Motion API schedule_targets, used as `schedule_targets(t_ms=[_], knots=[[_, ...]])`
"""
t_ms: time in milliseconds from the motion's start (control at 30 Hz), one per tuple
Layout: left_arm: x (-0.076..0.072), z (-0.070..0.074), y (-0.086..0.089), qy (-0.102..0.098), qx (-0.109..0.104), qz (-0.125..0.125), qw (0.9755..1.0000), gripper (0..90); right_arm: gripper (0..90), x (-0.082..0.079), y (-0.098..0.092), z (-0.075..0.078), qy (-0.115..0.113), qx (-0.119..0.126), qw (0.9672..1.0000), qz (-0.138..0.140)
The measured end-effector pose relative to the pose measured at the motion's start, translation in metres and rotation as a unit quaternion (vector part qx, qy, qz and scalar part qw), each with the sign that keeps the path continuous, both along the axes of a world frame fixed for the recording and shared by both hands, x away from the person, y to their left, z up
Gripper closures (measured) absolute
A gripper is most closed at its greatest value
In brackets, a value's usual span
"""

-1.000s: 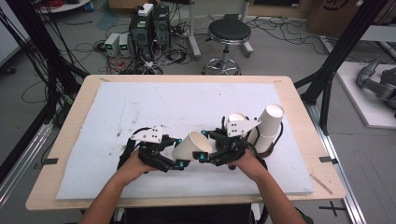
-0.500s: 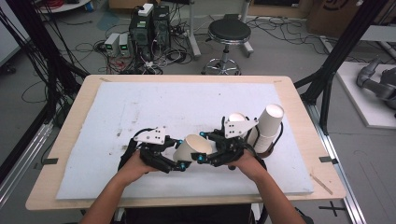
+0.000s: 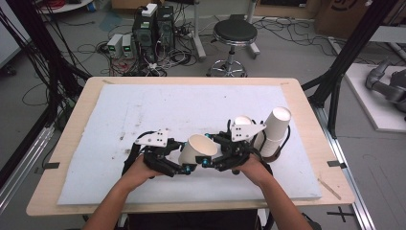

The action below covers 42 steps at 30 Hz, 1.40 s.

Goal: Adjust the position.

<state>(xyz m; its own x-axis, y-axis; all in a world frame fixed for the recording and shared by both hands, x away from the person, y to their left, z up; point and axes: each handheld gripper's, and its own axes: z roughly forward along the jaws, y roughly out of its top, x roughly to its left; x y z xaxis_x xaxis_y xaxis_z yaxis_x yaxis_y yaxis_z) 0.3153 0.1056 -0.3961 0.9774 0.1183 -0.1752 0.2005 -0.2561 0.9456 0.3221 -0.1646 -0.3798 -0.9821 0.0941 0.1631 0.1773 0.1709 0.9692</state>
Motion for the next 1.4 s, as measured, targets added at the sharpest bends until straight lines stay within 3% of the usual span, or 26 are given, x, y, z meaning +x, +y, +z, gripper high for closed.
schedule_targets(t_ms=[100, 267, 567, 667, 733, 800, 867, 900, 1100, 1267, 1400], knots=[[0.001, 0.0, 0.001, 0.003, 0.005, 0.016, 0.9999, 27.3, 33.7, 0.001, 0.0, 0.0, -0.006, -0.016, 0.9998, -0.007], [0.002, 0.001, 0.004, 0.003, 0.003, 0.019, 0.9998, 27.0, 34.5, 0.001, -0.001, 0.0, -0.005, -0.023, 0.9997, -0.009], [0.0, -0.001, 0.0, -0.007, 0.012, -0.003, 0.9999, 34.6, 35.3, 0.0, 0.003, 0.0, -0.002, -0.023, 0.9997, 0.003], [0.0, 0.0, 0.001, -0.007, 0.002, -0.002, 1.0, 34.6, 29.2, -0.001, 0.003, 0.0, 0.002, -0.014, 0.9999, -0.003], [0.0, 0.001, 0.002, -0.006, -0.009, -0.003, 0.9999, 34.6, 17.1, -0.001, 0.004, 0.0, 0.009, -0.008, 0.9998, -0.014], [0.0, 0.001, 0.002, -0.005, -0.012, -0.005, 0.9999, 34.6, 17.6, -0.001, 0.005, -0.001, 0.01, -0.012, 0.9998, -0.014], [0.0, 0.0, 0.001, -0.003, -0.004, -0.007, 1.0, 34.5, 30.2, -0.002, 0.005, 0.0, 0.006, -0.007, 0.9999, -0.006], [-0.001, -0.001, 0.0, 0.001, -0.005, -0.008, 1.0, 34.5, 31.8, -0.002, 0.004, 0.001, -0.001, -0.009, 1.0, 0.002], [0.0, -0.003, -0.003, 0.007, 0.02, 0.002, 0.9998, 29.8, 33.8, -0.001, 0.005, 0.0, -0.005, -0.028, 0.9996, 0.0], [0.0, -0.004, -0.003, 0.014, 0.023, 0.002, 0.9996, 28.9, 35.0, -0.002, 0.006, 0.001, -0.014, -0.045, 0.9989, -0.004], [0.0, -0.005, -0.003, 0.007, 0.021, -0.01, 0.9997, 33.9, 35.4, -0.004, 0.01, 0.002, -0.014, -0.05, 0.9986, 0.002]])
